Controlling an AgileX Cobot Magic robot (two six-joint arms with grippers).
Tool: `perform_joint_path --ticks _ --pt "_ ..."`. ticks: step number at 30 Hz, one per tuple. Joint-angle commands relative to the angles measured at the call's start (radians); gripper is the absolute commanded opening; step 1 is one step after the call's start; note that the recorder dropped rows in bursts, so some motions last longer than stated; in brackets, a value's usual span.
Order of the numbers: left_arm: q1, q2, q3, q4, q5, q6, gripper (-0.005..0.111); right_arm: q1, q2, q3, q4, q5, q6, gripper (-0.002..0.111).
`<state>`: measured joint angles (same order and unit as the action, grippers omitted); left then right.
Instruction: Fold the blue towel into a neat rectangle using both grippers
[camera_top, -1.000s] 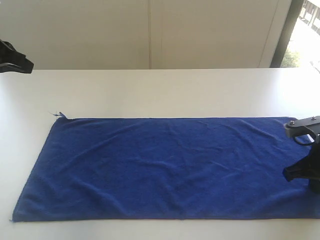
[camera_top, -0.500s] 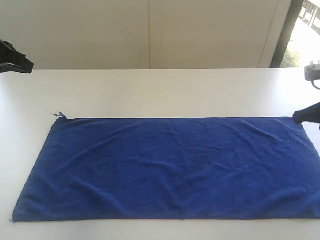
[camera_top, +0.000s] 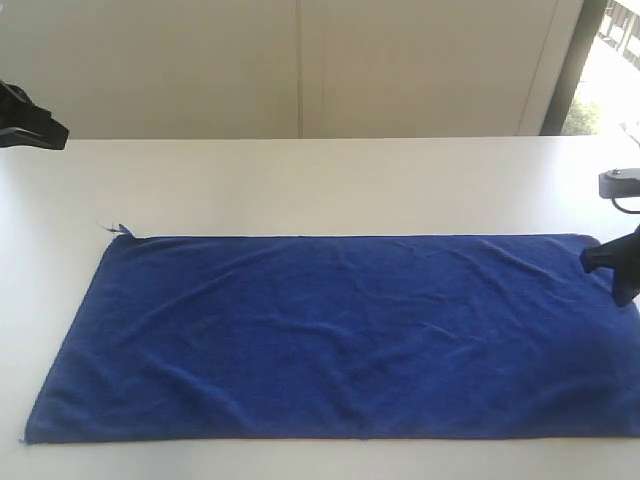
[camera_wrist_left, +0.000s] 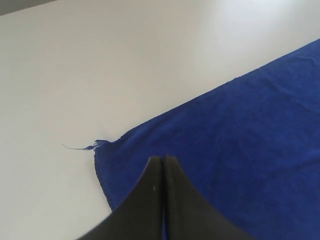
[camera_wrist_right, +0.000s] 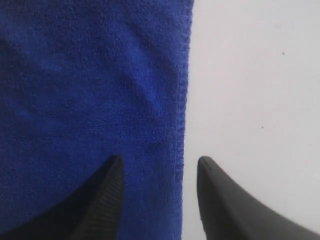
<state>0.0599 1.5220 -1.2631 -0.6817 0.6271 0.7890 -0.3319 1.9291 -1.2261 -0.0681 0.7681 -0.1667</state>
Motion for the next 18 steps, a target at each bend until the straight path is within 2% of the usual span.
perform_joint_path --ticks 1,18 --pt "-0.003 -0.01 0.006 -0.021 0.017 0.004 0.0 -0.006 0.017 -0.008 0.002 -0.016 -0.034 0.045" --pt "-0.003 0.032 0.007 -0.021 0.006 0.004 0.0 -0.006 0.072 -0.008 0.002 -0.051 -0.062 0.045"
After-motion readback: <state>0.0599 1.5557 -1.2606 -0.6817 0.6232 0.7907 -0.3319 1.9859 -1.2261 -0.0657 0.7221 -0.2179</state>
